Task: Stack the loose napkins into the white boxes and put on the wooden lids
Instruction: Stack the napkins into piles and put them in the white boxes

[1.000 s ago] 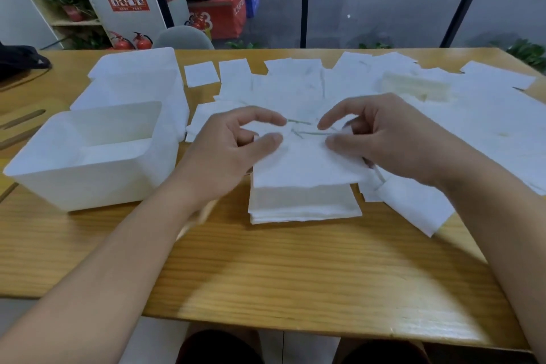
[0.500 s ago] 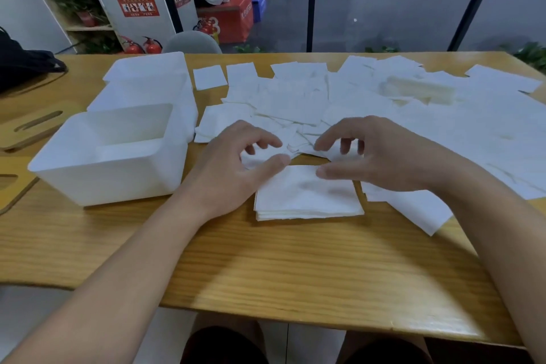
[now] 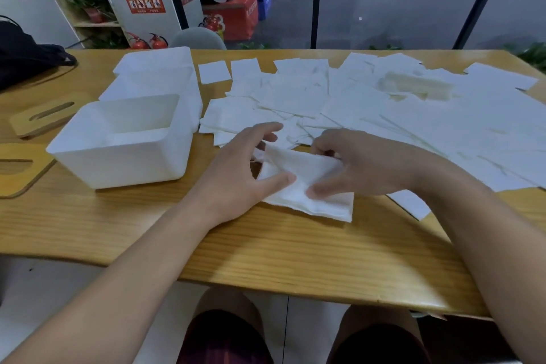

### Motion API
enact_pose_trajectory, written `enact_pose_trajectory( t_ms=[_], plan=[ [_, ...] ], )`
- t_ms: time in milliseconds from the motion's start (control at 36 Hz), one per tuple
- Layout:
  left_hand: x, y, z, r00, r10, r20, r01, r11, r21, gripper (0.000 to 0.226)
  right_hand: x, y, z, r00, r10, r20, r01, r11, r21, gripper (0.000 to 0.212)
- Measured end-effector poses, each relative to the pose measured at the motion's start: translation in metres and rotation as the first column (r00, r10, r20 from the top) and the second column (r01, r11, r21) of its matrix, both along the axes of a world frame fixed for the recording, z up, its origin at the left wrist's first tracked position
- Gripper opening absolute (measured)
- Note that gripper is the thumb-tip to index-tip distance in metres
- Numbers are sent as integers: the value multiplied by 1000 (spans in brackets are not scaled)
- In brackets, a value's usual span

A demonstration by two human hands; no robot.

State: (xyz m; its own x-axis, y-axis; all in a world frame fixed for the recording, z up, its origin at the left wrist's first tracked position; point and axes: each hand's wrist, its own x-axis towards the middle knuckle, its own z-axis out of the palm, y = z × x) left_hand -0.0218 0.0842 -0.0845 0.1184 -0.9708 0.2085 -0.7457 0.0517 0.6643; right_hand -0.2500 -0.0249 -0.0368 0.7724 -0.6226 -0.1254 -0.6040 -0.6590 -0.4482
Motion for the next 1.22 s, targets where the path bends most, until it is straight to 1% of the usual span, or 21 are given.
enact_pose_trajectory(
  t_ms=[83,139,167,222,250,306,333,389,472,528,583,611,694,750,833,861,917,972,1083,1167,1222],
  plan=[
    [-3,5,6,983,32,-182,-33,999,-3,83,2,11,2,981,-58,183,52,998,41,29],
    [-8,10,10,950,56,-306,-63,998,-14,78,3,18,-1,931,-142,338,112,988,106,27],
    [-11,13,11,928,67,-365,-84,996,-31,74,4,22,-3,888,-198,414,151,978,146,28],
    [-19,19,15,865,71,-497,-126,989,-78,65,6,32,-8,768,-315,557,213,947,241,30],
    [-23,21,17,828,65,-557,-141,985,-95,62,7,36,-9,698,-364,617,219,928,301,30],
    [-29,24,20,776,68,-627,-180,977,-117,58,8,45,-11,575,-436,692,193,894,403,27],
    [-31,26,21,760,71,-647,-202,971,-130,56,9,49,-12,536,-458,710,176,882,436,25],
    [-35,29,20,742,88,-664,-244,959,-146,57,11,58,-14,498,-475,725,161,873,461,25],
    [-40,37,11,752,151,-642,-299,946,-128,68,13,69,-26,522,-518,678,167,841,514,36],
    [-44,43,3,758,195,-622,-318,944,-91,72,14,75,-33,582,-529,618,183,825,535,43],
    [-48,47,-1,760,214,-614,-327,942,-76,70,15,80,-35,627,-513,587,213,837,504,49],
    [-50,47,0,756,211,-620,-330,941,-82,69,17,82,-35,624,-510,592,213,840,499,50],
    [-55,46,10,735,203,-647,-340,936,-94,68,21,86,-30,572,-541,616,218,825,521,51],
    [-56,48,14,742,181,-646,-330,937,-118,71,20,87,-26,544,-547,636,241,828,506,52],
    [-51,52,10,750,176,-638,-329,935,-129,78,15,90,-27,505,-549,666,216,828,518,54],
    [-48,53,8,741,182,-646,-329,938,-113,79,13,91,-28,509,-555,657,214,822,529,54],
    [-44,54,5,721,195,-665,-319,945,-69,79,13,94,-30,547,-561,621,226,813,536,54],
    [-43,54,6,711,186,-678,-305,950,-60,79,14,97,-30,573,-551,607,213,815,539,55],
    [-48,56,10,746,194,-637,-332,937,-104,76,18,100,-26,547,-543,637,151,813,563,57],
    [-41,57,7,718,202,-666,-342,936,-85,78,16,99,-31,530,-559,637,160,804,573,57],
    [-39,60,8,722,200,-662,-322,945,-66,80,15,99,-34,543,-561,625,168,802,573,56]
  ],
)
